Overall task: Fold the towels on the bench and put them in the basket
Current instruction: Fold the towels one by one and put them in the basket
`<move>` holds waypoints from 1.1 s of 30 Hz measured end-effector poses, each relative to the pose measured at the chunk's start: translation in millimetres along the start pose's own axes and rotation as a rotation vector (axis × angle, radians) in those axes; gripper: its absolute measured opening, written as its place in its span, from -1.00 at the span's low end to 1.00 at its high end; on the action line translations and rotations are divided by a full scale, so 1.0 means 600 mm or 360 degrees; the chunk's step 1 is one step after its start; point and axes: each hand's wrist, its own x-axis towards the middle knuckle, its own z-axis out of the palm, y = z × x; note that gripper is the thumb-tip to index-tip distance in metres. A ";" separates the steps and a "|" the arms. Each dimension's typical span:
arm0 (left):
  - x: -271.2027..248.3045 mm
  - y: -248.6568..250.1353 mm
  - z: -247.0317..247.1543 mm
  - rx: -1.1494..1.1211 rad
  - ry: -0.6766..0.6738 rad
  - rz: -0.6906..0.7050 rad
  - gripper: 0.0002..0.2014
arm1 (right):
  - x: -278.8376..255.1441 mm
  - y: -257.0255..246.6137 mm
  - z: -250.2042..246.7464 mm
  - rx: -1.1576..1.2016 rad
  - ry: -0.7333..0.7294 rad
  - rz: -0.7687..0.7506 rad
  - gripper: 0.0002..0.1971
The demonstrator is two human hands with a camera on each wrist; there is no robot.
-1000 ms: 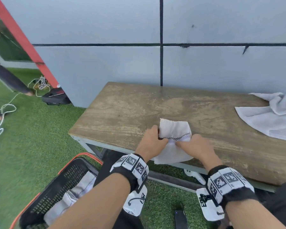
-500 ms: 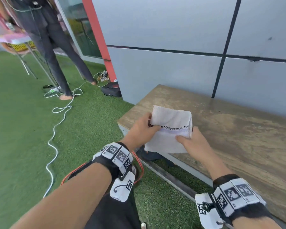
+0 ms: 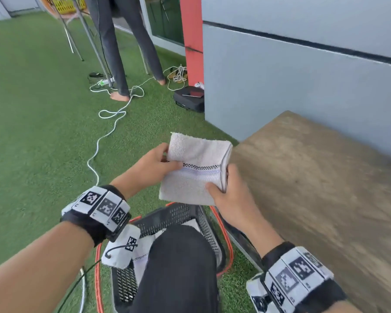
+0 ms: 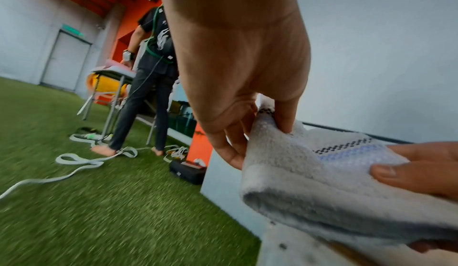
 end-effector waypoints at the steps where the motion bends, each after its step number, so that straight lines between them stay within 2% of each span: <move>1: 0.012 -0.043 -0.004 -0.0014 0.0019 -0.0055 -0.72 | 0.013 0.015 0.034 -0.0022 -0.0045 -0.0004 -0.70; 4: 0.030 -0.190 0.001 -0.0026 0.0025 -0.0263 -0.75 | 0.040 0.079 0.133 -0.0043 -0.0243 0.0046 -0.72; 7: 0.033 -0.325 0.028 0.0008 -0.0094 -0.0456 -0.72 | 0.050 0.157 0.219 -0.0204 -0.0490 0.0200 -0.73; 10: 0.031 -0.423 0.075 0.0114 -0.0202 -0.0589 -0.75 | 0.051 0.219 0.277 -0.0429 -0.0694 0.0335 -0.74; 13: 0.042 -0.500 0.125 0.0178 -0.0258 -0.0700 -0.77 | 0.064 0.258 0.314 -0.0646 -0.0815 0.0392 -0.60; 20: 0.067 -0.553 0.212 0.0146 -0.0195 -0.1004 -0.70 | 0.078 0.308 0.346 -0.1073 -0.0750 0.0485 -0.54; 24: 0.071 -0.557 0.232 0.0155 -0.0144 -0.1042 -0.45 | 0.073 0.312 0.353 -0.1167 -0.0778 0.0428 -0.47; 27: 0.075 -0.556 0.235 0.0220 -0.0159 -0.1070 -0.39 | 0.066 0.307 0.350 -0.1206 -0.0867 0.0372 -0.47; 30: 0.080 -0.549 0.228 0.0403 -0.0219 -0.1075 -0.45 | 0.060 0.306 0.342 -0.1188 -0.0929 0.0369 -0.48; 33: 0.077 -0.529 0.208 0.0841 -0.0265 -0.1021 -0.55 | 0.057 0.293 0.320 -0.1136 -0.0925 0.0287 -0.60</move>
